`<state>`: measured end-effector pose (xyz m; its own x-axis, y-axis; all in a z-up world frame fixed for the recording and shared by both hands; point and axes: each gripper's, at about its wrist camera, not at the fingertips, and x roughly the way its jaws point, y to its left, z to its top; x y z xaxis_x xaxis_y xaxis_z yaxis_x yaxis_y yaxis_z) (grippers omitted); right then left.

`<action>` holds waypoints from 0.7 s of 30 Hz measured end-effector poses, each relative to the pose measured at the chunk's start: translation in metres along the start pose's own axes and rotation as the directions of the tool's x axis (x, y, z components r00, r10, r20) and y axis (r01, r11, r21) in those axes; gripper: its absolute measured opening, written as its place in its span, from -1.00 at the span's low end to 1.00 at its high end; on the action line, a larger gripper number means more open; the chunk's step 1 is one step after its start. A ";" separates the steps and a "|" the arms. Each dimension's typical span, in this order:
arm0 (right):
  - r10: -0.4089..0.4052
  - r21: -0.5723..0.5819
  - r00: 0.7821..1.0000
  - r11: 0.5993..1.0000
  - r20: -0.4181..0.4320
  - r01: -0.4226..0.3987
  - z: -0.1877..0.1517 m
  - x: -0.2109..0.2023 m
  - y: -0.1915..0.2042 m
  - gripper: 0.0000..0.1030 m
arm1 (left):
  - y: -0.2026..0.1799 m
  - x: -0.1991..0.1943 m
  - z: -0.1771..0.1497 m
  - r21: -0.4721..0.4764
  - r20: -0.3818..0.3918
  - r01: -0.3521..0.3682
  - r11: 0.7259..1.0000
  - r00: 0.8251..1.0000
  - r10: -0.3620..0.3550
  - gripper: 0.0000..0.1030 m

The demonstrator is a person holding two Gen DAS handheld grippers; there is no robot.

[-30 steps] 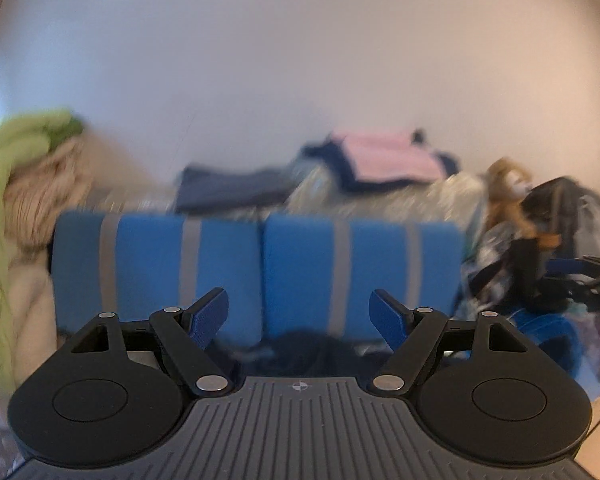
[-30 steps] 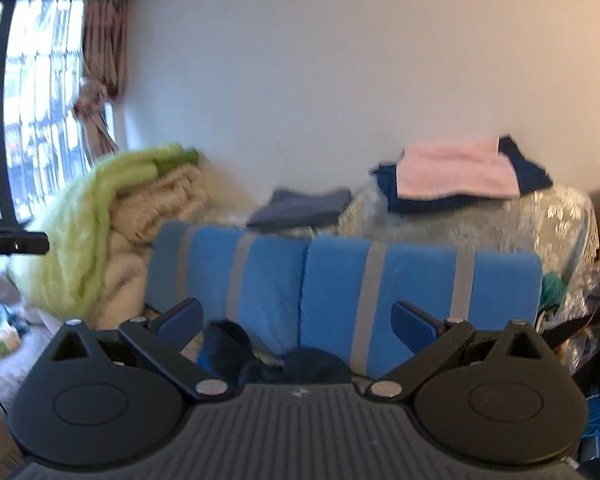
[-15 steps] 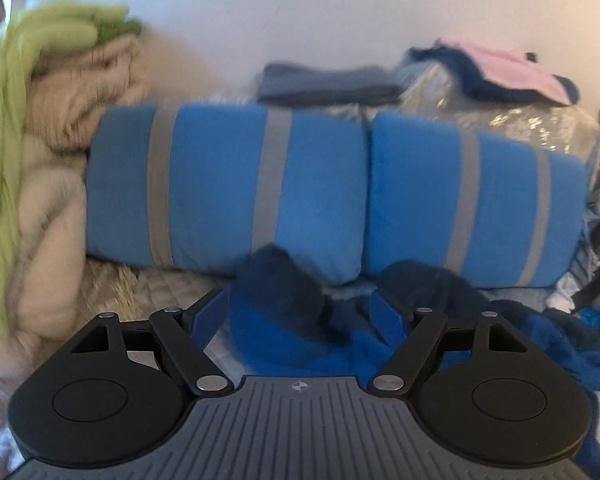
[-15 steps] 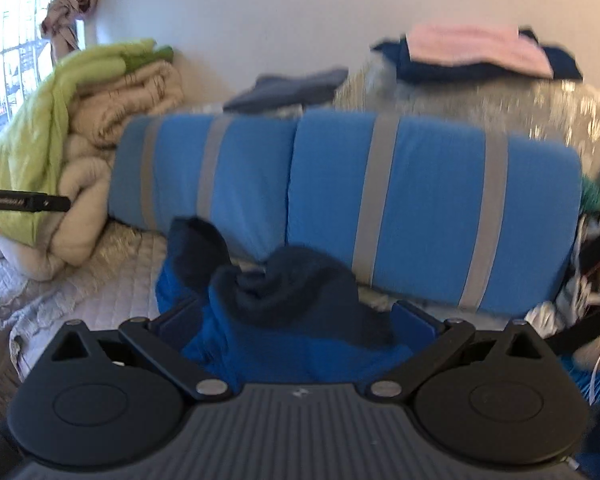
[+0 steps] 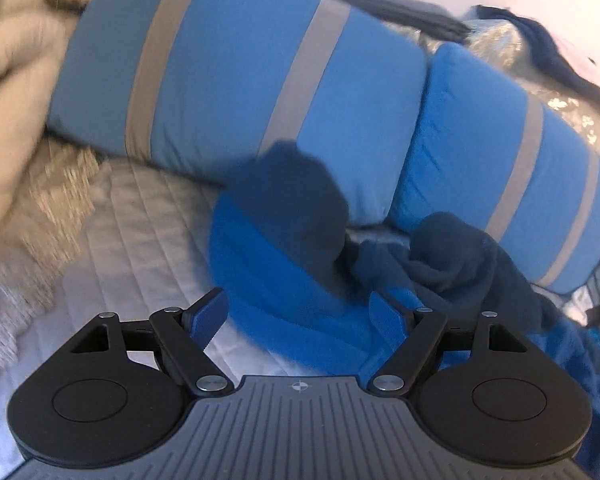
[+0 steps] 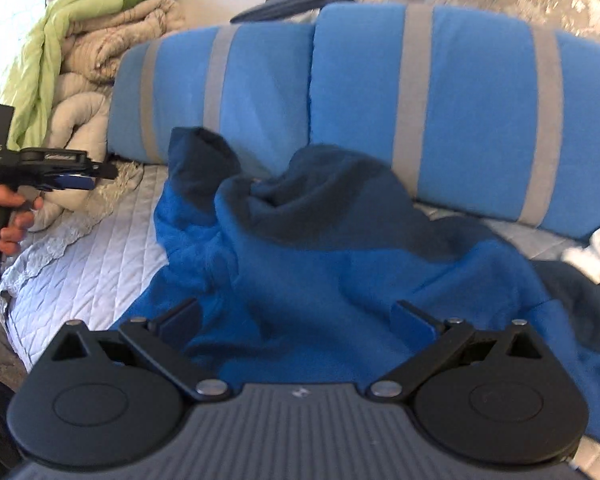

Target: Fold clothes

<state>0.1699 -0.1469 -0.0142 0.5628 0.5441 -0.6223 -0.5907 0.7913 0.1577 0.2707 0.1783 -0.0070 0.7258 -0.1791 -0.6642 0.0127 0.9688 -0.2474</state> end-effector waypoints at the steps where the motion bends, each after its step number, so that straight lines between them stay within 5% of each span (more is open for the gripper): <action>1: 0.006 0.005 1.000 1.000 -0.010 -0.006 -0.001 0.005 0.001 0.99 | 0.001 0.002 -0.001 -0.010 -0.006 0.006 1.000 1.000 -0.006 0.46; 11: 0.020 0.002 0.999 1.000 -0.030 -0.020 -0.012 0.019 0.006 0.99 | 0.004 0.018 -0.007 -0.079 -0.012 0.063 0.995 0.998 -0.064 0.46; 21: 0.062 0.115 0.998 0.992 -0.009 -0.061 -0.026 0.031 -0.008 0.99 | -0.019 0.052 -0.003 -0.099 -0.006 0.146 0.984 0.989 -0.147 0.46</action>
<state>0.1768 -0.1433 -0.0548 0.5199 0.5898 -0.6180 -0.5537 0.7835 0.2820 0.3063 0.1499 -0.0391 0.7118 -0.3207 -0.6249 0.0505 0.9107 -0.4099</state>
